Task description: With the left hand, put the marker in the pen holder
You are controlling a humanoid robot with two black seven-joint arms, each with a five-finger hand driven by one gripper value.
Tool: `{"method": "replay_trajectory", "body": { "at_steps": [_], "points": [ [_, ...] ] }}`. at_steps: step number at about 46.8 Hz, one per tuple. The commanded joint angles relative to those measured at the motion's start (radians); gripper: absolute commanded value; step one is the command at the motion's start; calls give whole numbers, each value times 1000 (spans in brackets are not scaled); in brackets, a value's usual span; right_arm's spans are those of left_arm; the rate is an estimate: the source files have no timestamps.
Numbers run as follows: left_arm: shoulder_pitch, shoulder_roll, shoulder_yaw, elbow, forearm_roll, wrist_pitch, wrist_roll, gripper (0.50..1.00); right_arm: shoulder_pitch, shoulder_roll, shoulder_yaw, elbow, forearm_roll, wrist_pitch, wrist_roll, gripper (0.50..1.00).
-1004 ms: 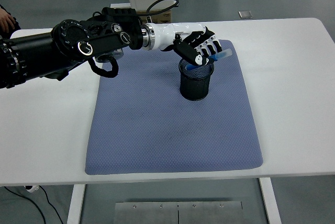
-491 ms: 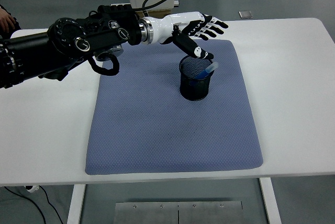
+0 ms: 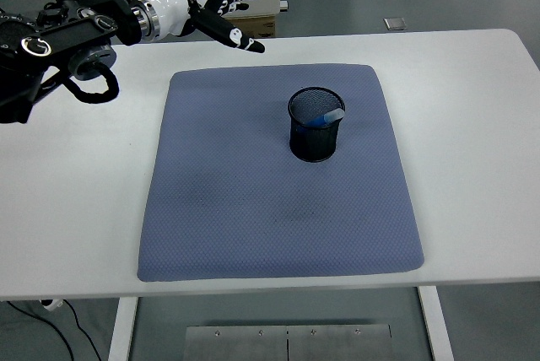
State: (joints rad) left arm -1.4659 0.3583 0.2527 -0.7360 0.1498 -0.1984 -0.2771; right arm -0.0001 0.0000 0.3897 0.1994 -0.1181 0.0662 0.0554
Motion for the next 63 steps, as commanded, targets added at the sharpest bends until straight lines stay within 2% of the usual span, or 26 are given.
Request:
{"method": "replay_trajectory", "body": {
  "at_steps": [1,13,24,30,36,42,63],
  "points": [
    [58,16,-52,33,-1,1,-4,1000,0,0,0,0,0,0,0,1000],
    [254,136,-380,66,-1,-3,-4,1000,0,0,1,0,0,0,0,1000],
    [521,166,-656,66,-52,-4,-4,1000,0,0,0,0,0,0,0,1000],
    [616,169,-740,67,-116,-7,-5,1000,0,0,0,0,0,0,0,1000],
    [664,200,-806,72,-185,-26,-27,1000,0,0,1,0,0,0,0,1000],
    [671,218,-820,72,-216,-53,-42,1000,0,0,1,0,0,0,0,1000],
    [748,238,-822,70,-216,-56,-93,1000,0,0,6,9,3,6,-3,1000]
  ]
}}
